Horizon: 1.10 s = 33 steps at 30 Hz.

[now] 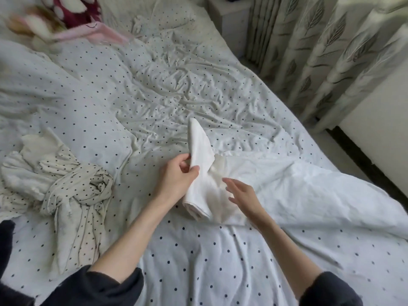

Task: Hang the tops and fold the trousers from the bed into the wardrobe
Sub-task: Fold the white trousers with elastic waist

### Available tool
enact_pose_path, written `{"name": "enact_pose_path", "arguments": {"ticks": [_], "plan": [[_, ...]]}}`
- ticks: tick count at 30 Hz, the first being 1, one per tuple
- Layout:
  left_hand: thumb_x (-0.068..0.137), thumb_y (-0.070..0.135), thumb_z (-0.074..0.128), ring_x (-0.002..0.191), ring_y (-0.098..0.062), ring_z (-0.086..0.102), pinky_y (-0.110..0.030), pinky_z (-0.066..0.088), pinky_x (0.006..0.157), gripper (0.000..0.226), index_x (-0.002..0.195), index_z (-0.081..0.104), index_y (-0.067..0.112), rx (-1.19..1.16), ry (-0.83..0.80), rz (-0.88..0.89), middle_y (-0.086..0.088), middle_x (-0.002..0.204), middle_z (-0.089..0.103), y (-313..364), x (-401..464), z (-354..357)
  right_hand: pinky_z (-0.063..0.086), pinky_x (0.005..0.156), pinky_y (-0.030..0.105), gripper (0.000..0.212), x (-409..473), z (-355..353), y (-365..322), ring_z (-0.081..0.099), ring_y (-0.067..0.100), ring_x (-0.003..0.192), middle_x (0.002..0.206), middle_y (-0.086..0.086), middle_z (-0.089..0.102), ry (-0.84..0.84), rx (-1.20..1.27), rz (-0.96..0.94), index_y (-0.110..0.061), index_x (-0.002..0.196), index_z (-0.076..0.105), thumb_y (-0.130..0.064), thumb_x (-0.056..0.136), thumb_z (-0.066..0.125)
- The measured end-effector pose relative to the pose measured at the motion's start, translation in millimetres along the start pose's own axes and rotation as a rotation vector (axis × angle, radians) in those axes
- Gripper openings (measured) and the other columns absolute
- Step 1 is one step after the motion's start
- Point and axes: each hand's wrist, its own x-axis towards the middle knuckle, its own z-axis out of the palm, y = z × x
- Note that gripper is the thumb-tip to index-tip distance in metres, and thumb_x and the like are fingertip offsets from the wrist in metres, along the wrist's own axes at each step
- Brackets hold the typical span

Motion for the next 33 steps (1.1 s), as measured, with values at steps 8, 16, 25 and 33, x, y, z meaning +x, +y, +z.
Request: {"name": "enact_pose_path", "arguments": {"ticks": [8,16,25,33], "plan": [[0.094,0.026,0.048,0.08,-0.026,0.053,-0.033,0.04,0.073,0.025,0.073,0.053,0.013,0.502,-0.534,0.216,-0.009,0.077,0.054,7.6,-27.3,141.9,0.047,0.092,0.032,0.032,-18.4,-98.4,25.8,0.058,0.019,0.111,0.123,0.009,0.061,0.158,0.126,0.037,-0.012,0.119,0.06,-0.028,0.099,0.042],[0.09,0.01,0.056,0.113,-0.027,0.05,-0.029,0.033,0.098,0.034,0.123,0.054,0.004,0.382,0.046,0.003,-0.013,0.119,0.053,-46.5,-2.7,115.1,0.045,0.095,0.05,0.036,2.7,-77.6,60.8,0.055,0.039,0.117,0.121,0.018,0.06,0.345,-0.896,-0.604,-0.006,0.109,0.063,-0.022,0.085,0.041],[0.088,-0.004,0.056,0.073,-0.009,0.059,-0.009,0.047,0.058,0.02,0.08,0.058,0.014,-0.157,-0.127,-0.367,-0.002,0.083,0.064,-56.9,19.7,97.4,0.008,0.117,0.04,0.079,21.2,-57.7,70.4,0.011,0.034,0.144,0.155,0.017,0.016,0.067,-1.032,-0.344,-0.018,0.148,0.023,-0.052,0.079,0.006],[0.087,-0.005,0.057,0.082,-0.006,0.059,-0.012,0.048,0.069,0.023,0.093,0.056,0.018,-0.17,-0.128,-0.213,0.009,0.089,0.063,-39.2,-3.0,37.3,-0.006,0.116,0.043,0.079,-13.0,-7.6,40.7,-0.013,0.029,0.145,0.157,0.013,-0.011,-0.022,-0.931,-0.271,-0.028,0.15,-0.003,-0.061,0.078,-0.003]]}}
